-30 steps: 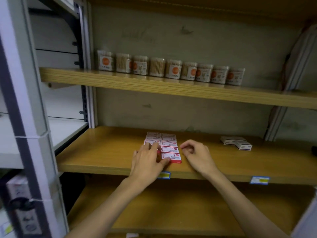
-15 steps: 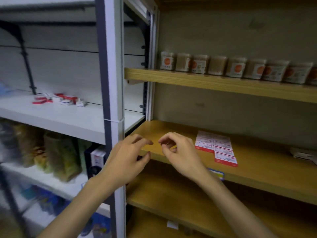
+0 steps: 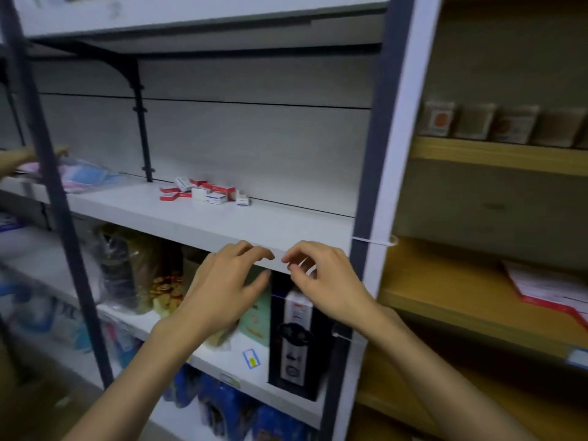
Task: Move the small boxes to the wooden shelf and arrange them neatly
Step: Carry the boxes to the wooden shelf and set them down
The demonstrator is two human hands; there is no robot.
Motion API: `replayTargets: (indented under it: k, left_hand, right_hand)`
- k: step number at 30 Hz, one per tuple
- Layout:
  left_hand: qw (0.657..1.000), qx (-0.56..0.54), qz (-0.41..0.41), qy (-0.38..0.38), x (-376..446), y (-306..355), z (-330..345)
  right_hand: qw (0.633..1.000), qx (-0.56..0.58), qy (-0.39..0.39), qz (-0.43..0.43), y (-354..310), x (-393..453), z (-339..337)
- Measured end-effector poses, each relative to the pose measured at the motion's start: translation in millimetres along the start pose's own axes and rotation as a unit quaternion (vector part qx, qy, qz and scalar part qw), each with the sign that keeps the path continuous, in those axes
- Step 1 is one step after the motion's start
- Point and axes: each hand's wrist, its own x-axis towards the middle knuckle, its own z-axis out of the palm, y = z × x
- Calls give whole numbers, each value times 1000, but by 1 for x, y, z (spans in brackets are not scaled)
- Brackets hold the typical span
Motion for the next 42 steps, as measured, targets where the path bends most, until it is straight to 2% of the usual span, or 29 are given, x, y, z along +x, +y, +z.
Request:
replayTargets:
  k: [11,18,27,35,39,42]
  left_hand:
    - [999,13,-27,-40,40,-160,-23]
    - [998,5,-29,-61,79,-246,-17]
    - [995,62,7,-77,152,-346,-3]
    - [989,104,-92,-57,215,-426,22]
    - [965,184,-128,-137,247,-437,31]
    - [951,214,-116,-189,267,-445,43]
  right_hand:
    - [993,-83,22,77,-35,125,100]
    - [986,-133,20,103,-24,198,145]
    - [973,-176,3,152,8,299,194]
    - [949,-212,-4,233,37,342,215]
    - [927,-251,11,278,52,358,216]
    - [910,-265,40,315,61,366,219]
